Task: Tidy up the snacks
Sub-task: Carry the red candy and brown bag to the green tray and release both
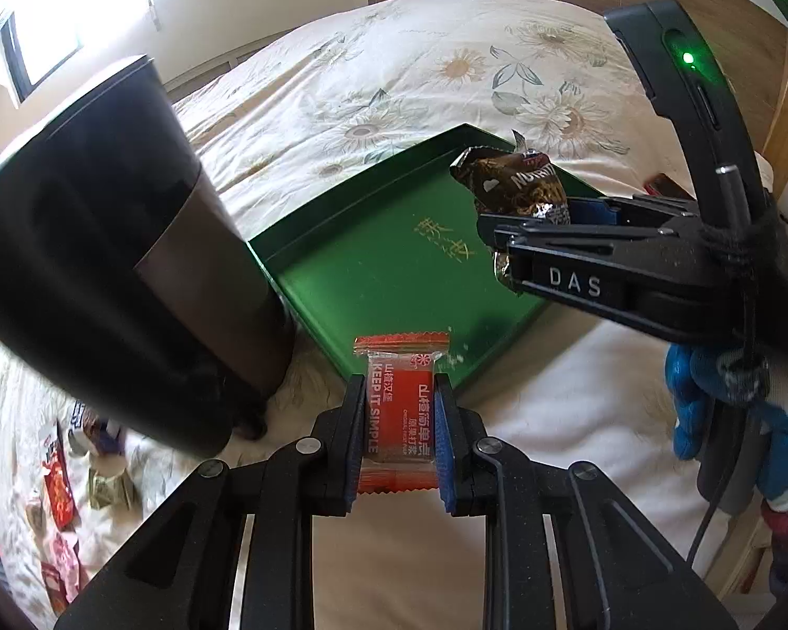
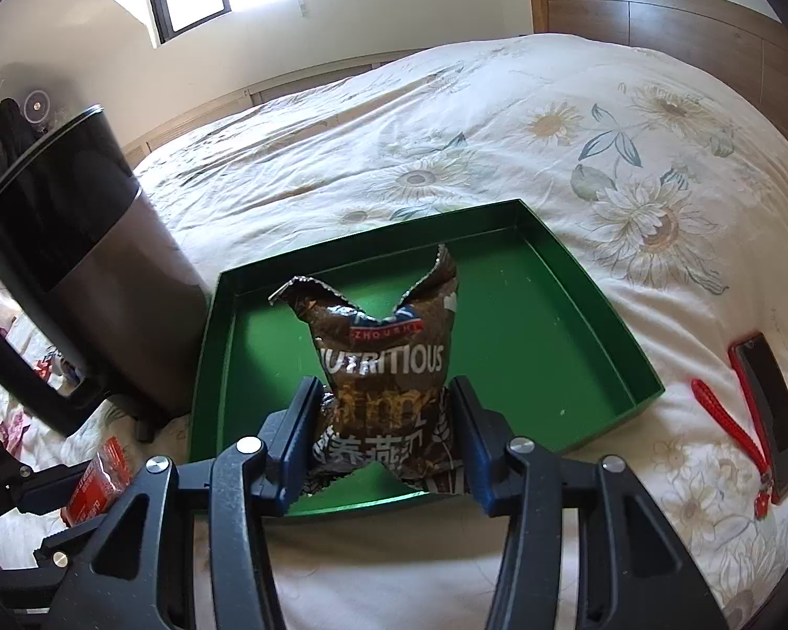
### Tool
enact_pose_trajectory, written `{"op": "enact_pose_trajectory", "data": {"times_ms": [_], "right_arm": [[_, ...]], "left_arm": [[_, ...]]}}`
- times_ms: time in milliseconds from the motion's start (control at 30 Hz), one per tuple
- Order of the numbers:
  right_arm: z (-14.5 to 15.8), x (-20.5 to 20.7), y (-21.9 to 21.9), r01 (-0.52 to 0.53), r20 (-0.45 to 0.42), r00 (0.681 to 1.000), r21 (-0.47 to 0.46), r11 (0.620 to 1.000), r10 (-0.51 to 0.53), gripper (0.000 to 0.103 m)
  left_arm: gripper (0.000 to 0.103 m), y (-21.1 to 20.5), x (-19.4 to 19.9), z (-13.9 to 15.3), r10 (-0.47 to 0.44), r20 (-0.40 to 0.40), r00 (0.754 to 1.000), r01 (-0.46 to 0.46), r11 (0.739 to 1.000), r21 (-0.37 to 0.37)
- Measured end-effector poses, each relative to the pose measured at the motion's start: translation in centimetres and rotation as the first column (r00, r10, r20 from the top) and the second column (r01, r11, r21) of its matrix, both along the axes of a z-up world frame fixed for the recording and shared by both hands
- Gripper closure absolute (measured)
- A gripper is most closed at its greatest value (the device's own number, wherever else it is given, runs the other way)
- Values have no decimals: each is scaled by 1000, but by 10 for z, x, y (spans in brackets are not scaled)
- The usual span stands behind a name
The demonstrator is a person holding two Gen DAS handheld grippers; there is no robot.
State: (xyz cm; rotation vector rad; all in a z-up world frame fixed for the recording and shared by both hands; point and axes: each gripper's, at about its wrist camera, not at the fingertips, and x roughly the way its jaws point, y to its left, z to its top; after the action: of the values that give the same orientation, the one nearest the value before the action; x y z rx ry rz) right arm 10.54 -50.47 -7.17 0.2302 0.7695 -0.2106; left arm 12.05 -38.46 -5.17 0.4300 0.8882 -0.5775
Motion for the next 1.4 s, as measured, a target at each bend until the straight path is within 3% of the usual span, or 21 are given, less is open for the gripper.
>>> {"op": "enact_pose_trajectory", "data": {"times_ms": [400, 933, 1000, 1067, 1133, 1400], "right_arm": [[-38, 50, -40, 69, -11, 998, -32, 997, -70, 2], [-58, 63, -49, 91, -42, 995, -84, 992, -95, 0], [-60, 62, -50, 96, -45, 994, -80, 992, -99, 0], [-62, 62, -52, 99, -51, 993, -64, 993, -103, 0], [-62, 61, -54, 107, -56, 992, -57, 993, -110, 0], [-42, 47, -55, 120, -9, 993, -43, 992, -121, 0]], "left_arm": [[83, -37, 65, -57, 68, -31, 997, -67, 997, 30], [82, -46, 71, -83, 54, -78, 996, -54, 999, -3], [79, -46, 72, -83, 54, -86, 995, -55, 998, -6], [66, -43, 70, -82, 61, -91, 994, -62, 998, -6], [61, -42, 69, -82, 69, -83, 994, -69, 998, 0], [47, -35, 57, -67, 81, -22, 996, -81, 997, 6]]}}
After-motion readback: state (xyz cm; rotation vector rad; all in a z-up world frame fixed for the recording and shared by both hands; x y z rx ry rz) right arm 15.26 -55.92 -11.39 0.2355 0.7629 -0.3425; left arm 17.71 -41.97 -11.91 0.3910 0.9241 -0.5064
